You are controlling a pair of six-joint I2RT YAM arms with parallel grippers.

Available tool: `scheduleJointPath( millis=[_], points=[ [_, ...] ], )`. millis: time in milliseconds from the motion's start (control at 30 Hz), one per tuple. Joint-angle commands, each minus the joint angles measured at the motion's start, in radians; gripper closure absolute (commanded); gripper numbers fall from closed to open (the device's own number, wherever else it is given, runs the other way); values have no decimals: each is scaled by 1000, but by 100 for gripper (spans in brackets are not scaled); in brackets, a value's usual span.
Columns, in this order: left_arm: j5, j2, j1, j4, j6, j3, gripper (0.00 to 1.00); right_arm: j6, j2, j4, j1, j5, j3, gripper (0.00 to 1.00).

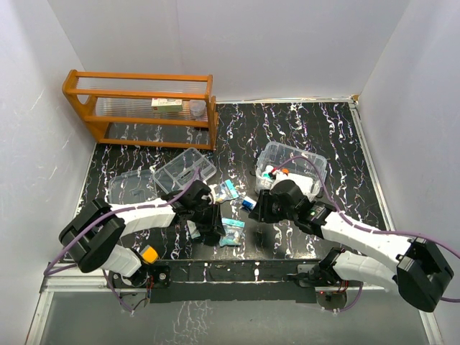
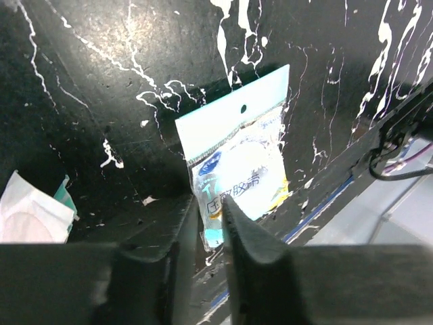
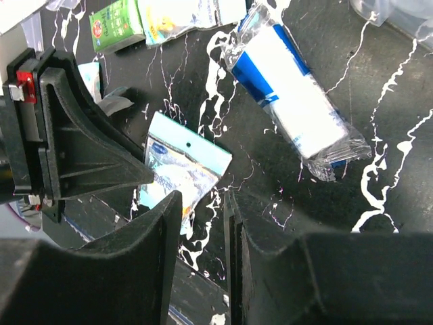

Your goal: Organize the medicine kit

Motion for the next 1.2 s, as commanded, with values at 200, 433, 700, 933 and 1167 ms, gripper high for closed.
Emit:
scheduleJointPath(
  millis=[200,433,700,933,1167],
  points=[
    [-54,-80,-5,78,97,-33,100,71,-119,56,4,106,74,70],
    [-80,-191,-4,-7,173,45,100,85,-213,-36,3,248,155,70],
    [-64,-265,-4,2,196,224,100,81,-366,-160,2,560,297,67],
    [-67,-46,-5,70,108,490,100,77,-477,-204,3,754,365,65],
    [-91,288,-32,-20,70,861,100,49,-579,-212,4,855,380,64]
  ],
)
